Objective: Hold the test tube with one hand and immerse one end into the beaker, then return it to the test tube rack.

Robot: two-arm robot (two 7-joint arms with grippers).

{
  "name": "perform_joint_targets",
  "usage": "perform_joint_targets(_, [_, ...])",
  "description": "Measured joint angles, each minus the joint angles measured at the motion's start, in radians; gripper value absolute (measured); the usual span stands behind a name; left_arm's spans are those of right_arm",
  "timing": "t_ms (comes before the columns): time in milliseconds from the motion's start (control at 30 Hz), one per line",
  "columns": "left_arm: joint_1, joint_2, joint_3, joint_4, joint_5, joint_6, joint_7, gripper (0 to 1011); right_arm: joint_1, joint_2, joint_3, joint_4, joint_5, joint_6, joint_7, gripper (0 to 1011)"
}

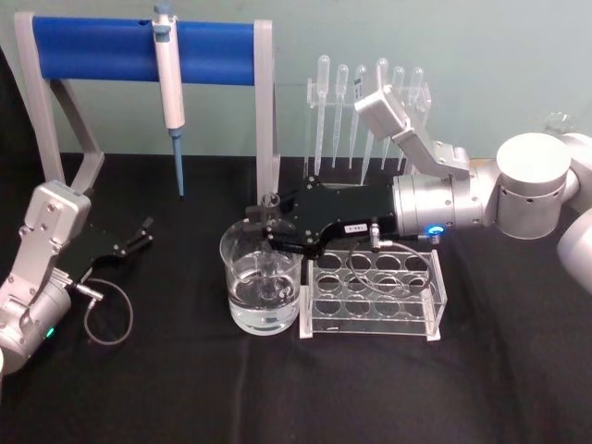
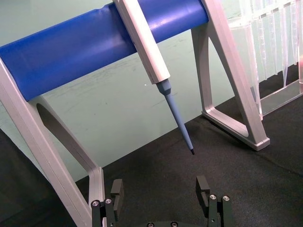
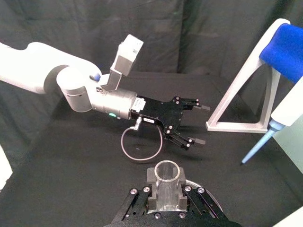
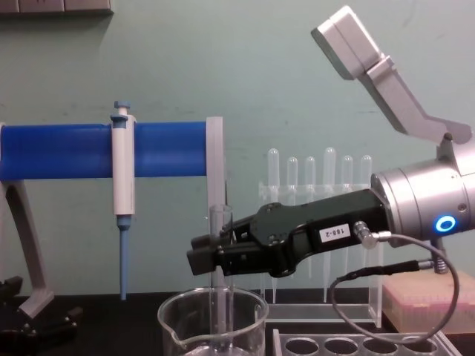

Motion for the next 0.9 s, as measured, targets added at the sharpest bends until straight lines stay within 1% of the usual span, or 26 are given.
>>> perform_joint_targets(500, [0.0, 0.0, 0.0, 0.0, 0.0, 0.0, 0.0, 1000, -0.033, -0.01, 0.017, 0.006, -0.044, -0.018, -0.031, 225])
perform_joint_targets(900, [0.0, 0.0, 0.0, 0.0, 0.0, 0.0, 0.0, 1000, -0.054, -0.02, 0.028, 0.011, -0.061, -0.02, -0.043, 225])
